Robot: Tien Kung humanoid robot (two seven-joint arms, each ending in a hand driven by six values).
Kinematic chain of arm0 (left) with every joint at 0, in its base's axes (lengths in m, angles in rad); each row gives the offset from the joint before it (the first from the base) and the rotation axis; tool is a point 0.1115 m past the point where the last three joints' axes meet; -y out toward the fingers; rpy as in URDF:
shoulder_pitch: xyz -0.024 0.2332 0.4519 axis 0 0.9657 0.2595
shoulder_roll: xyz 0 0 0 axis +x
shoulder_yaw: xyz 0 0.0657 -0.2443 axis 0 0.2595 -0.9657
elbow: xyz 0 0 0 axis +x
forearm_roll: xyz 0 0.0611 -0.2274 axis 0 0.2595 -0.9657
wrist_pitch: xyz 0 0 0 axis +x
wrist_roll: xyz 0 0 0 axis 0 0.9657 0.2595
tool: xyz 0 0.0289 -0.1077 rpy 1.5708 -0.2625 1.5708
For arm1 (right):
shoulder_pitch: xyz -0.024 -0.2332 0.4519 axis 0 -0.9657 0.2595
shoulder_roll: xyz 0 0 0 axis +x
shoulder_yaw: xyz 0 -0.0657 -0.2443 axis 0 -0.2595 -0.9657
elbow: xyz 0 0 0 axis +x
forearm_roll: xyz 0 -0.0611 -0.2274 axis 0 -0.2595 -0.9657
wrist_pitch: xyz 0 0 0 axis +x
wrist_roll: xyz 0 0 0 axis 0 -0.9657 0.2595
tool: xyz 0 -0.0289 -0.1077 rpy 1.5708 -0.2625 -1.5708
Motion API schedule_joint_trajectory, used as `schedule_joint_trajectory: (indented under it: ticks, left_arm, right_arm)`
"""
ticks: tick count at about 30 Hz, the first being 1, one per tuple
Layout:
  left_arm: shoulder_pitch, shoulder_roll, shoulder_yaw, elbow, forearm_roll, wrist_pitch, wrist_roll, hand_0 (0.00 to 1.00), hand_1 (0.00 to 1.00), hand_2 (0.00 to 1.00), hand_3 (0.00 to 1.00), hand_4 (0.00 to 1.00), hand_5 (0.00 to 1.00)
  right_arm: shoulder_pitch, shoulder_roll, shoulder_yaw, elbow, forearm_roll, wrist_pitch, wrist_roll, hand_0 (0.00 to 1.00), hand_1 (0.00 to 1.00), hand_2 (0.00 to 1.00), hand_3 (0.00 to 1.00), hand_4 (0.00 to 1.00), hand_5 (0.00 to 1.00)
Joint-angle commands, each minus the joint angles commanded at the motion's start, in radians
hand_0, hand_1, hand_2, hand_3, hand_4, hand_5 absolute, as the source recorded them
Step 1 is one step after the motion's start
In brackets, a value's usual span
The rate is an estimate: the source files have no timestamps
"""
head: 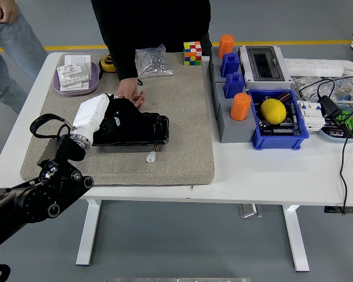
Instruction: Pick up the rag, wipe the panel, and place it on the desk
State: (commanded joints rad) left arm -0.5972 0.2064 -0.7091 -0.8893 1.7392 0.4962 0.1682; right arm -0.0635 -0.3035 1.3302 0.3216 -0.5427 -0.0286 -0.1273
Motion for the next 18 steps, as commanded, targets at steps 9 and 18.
schedule_joint_trajectory:
  ticks: [9,18]
  left_arm:
    - [0.019,0.031,-0.046,0.008,0.030,0.014,0.010,0.315,0.117,0.480,0.186,0.002,0.002]
    - [0.035,0.056,-0.096,0.011,0.052,0.023,0.018,0.313,0.120,0.480,0.190,0.002,0.002]
  right_arm:
    - [-0.003,-0.001,0.013,0.000,-0.006,0.002,-0.004,0.711,0.517,0.663,0.610,0.998,0.650]
    - [-0.004,0.002,0.021,-0.001,-0.009,0.004,-0.003,0.711,0.517,0.663,0.610,0.998,0.651]
